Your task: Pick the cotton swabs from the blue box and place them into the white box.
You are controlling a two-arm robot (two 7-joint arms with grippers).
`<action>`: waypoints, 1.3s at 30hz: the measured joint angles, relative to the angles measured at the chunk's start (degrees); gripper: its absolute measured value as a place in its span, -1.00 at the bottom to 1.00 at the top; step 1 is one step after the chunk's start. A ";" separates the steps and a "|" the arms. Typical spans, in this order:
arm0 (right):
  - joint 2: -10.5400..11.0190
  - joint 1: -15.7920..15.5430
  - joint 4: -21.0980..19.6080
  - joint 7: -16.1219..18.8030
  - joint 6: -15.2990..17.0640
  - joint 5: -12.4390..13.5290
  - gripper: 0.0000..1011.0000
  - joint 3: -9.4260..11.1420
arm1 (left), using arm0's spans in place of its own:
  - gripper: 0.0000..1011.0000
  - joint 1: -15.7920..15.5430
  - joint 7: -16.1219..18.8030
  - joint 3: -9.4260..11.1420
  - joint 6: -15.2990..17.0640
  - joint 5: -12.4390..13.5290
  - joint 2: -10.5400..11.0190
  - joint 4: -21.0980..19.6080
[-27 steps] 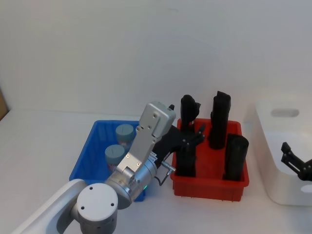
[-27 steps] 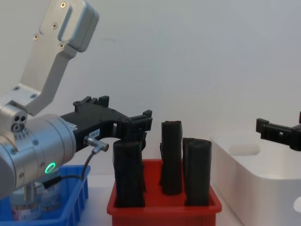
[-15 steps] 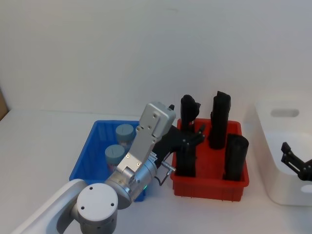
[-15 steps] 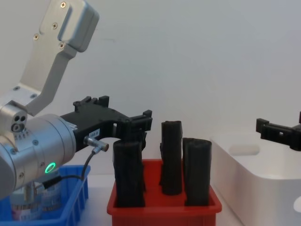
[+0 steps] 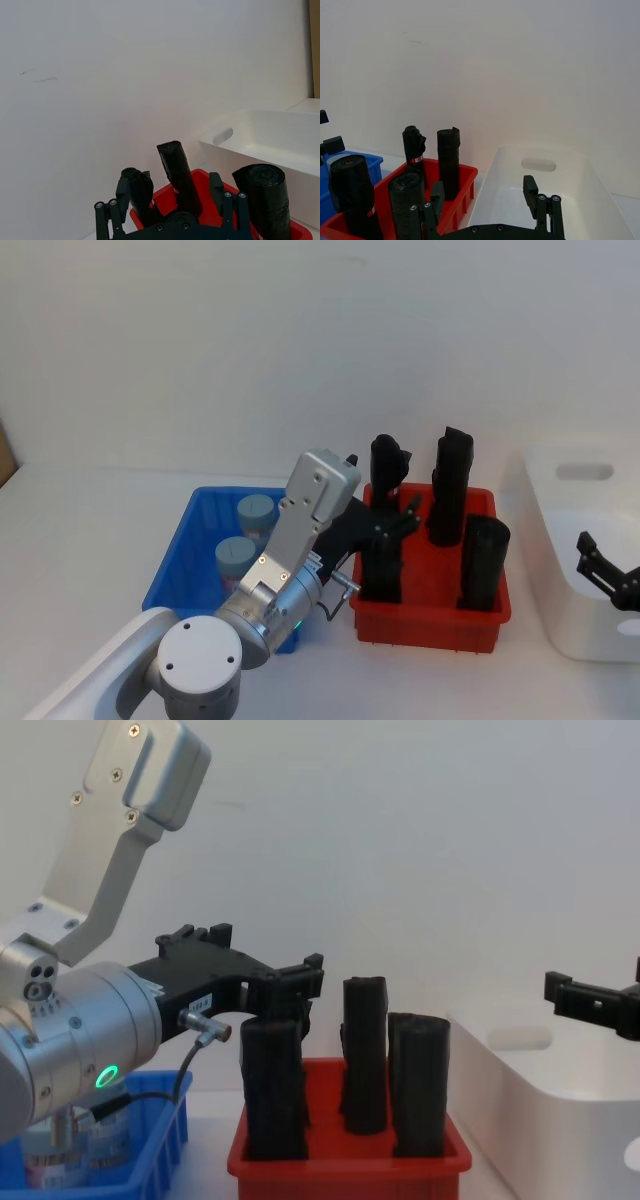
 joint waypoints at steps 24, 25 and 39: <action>0.00 0.00 0.00 0.00 0.00 0.00 0.98 0.00 | 0.98 0.00 0.00 0.00 0.00 0.00 0.00 0.00; 0.00 0.00 0.00 -0.01 0.00 0.00 0.98 0.00 | 0.98 0.00 0.00 0.00 0.00 0.00 0.00 0.00; 0.00 0.00 0.00 0.00 0.00 0.00 0.98 0.00 | 0.98 0.00 0.00 0.00 0.00 0.00 0.00 0.00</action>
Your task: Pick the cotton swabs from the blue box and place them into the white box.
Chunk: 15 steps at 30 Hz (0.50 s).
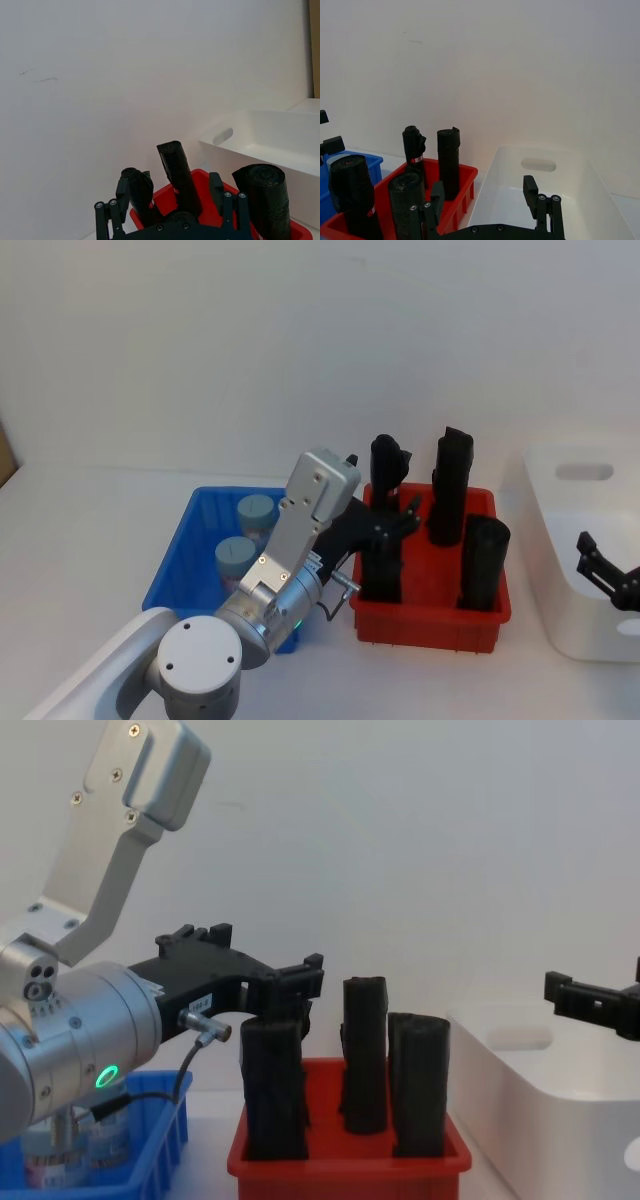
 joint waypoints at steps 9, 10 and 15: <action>0.00 0.00 0.00 0.00 0.00 0.00 0.98 0.00 | 0.98 0.00 0.00 0.00 0.00 0.00 0.00 0.00; 0.00 0.00 0.00 0.00 0.00 0.00 0.98 0.00 | 0.98 0.00 0.00 0.00 0.00 0.00 0.00 0.00; -0.12 0.21 0.19 0.23 0.06 0.00 0.98 -0.01 | 0.98 0.00 0.00 0.00 0.00 0.00 0.00 0.00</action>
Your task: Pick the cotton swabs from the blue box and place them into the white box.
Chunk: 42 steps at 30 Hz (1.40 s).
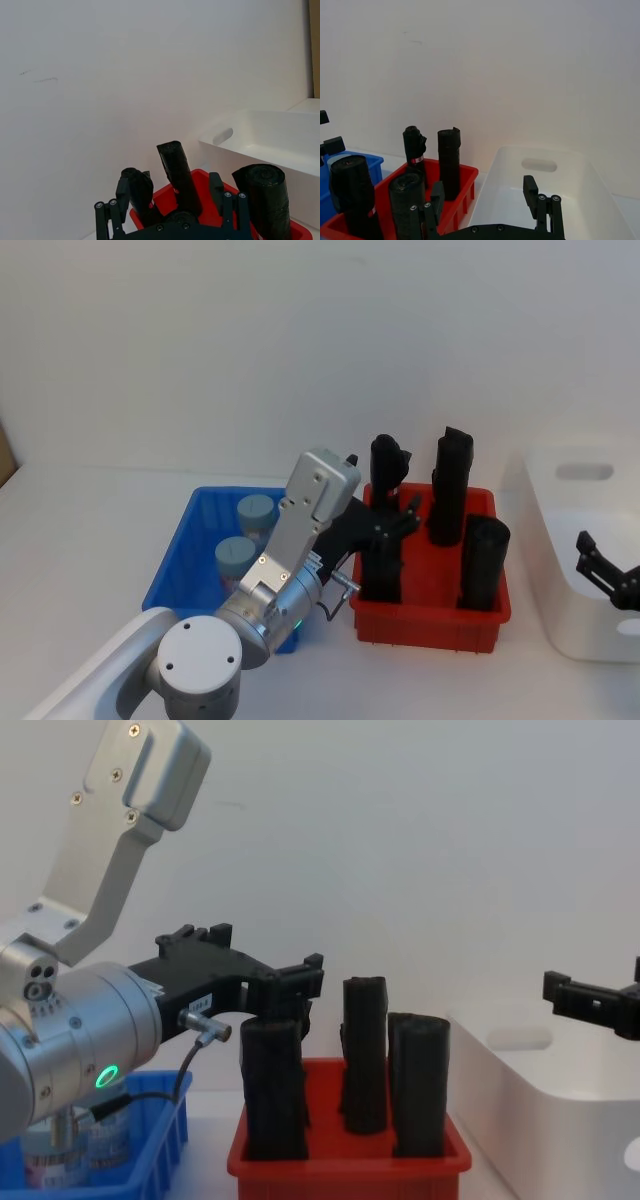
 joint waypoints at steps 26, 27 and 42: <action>-1.41 10.44 8.14 18.63 11.59 1.83 0.98 0.38 | 0.98 0.00 0.00 0.00 0.00 0.00 0.00 0.00; -1.19 10.72 8.14 19.29 12.24 1.92 0.98 0.53 | 0.98 0.00 0.00 0.00 0.00 0.00 0.00 0.00; 0.33 14.16 7.87 27.58 19.68 0.54 0.98 0.70 | 0.98 0.00 0.00 0.00 0.00 0.00 0.00 0.00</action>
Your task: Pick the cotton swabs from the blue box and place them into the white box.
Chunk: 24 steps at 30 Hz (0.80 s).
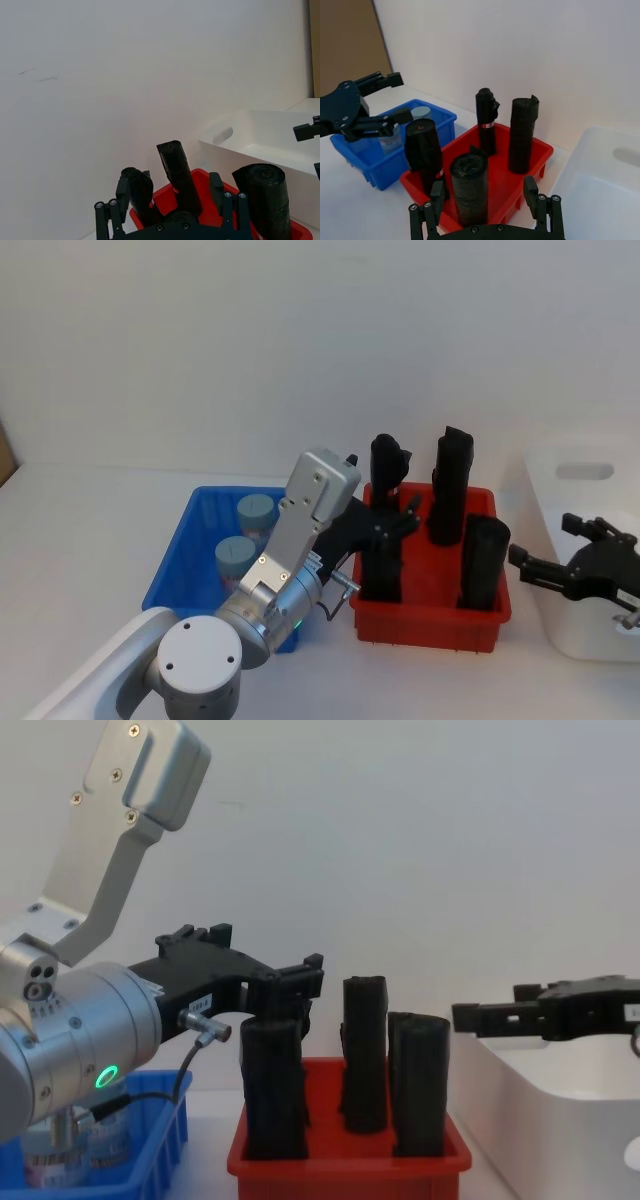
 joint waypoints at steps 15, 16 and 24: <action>-2.60 3.29 3.21 2.32 0.21 -4.53 0.98 -3.06 | 0.98 0.00 0.00 0.00 0.00 0.00 0.00 0.00; -2.74 3.40 3.37 2.18 0.07 -4.73 0.98 -3.21 | 0.98 0.00 0.00 0.00 0.00 0.00 0.00 0.00; -4.26 4.05 5.00 -0.12 -1.38 -7.03 0.98 -4.85 | 0.98 0.00 0.00 0.00 0.00 0.00 0.00 0.00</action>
